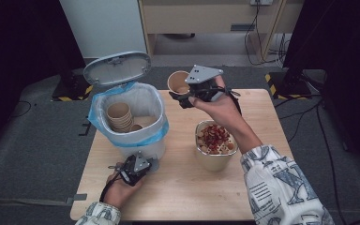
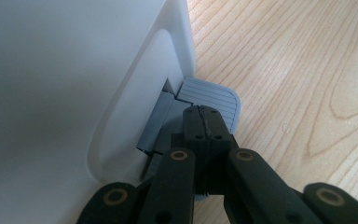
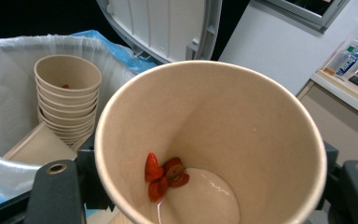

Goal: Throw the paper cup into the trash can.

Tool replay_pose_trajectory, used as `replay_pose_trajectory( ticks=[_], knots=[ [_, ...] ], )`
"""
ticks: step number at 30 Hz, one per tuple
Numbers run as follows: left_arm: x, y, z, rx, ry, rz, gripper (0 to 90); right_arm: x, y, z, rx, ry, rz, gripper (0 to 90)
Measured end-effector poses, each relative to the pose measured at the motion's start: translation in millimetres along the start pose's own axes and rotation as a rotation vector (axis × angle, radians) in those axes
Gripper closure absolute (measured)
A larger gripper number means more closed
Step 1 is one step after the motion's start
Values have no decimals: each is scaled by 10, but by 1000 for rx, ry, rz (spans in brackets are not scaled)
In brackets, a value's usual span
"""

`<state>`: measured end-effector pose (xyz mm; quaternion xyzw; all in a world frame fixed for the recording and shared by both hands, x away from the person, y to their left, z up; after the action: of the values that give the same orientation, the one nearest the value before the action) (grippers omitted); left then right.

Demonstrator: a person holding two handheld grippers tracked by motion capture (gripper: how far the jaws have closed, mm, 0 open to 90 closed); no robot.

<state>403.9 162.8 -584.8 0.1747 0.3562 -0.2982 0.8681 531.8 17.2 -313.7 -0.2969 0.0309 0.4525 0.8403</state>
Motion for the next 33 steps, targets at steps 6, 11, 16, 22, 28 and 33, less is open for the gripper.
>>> replay_pose_trajectory(
  ticks=[6, 11, 16, 22, 28, 33],
  knots=[
    [1, -1, 1, 0, -1, 0, 899, 15, 4, 84, 20, -17, 9, 269],
    [1, 0, 1, -1, 0, 0, 899, 60, 27, 144, 27, -22, 23, 269],
    [1, 0, 1, -1, 0, 0, 899, 110, 46, 227, 54, -40, 36, 269],
    [1, 0, 1, 0, -1, 0, 899, 192, 92, 310, 61, -49, 56, 268],
    [0, 0, 0, -1, -1, 0, 899, 258, 140, 420, 91, -77, 82, 267],
    [1, 0, 0, -2, -1, 0, 899, 299, 209, 486, 99, -94, 110, 266]
  ],
)
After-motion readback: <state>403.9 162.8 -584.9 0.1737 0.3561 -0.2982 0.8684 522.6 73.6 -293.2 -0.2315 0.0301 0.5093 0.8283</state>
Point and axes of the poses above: each handheld gripper's, and its own axes: x roughly forward along the jaws, z roughly out of its top, y roughly to its left, the point moved 10 cm from there along x, roughly forward along the jaws, and after that the axes turned 10 degrees about -x, right-handed, at the moved point
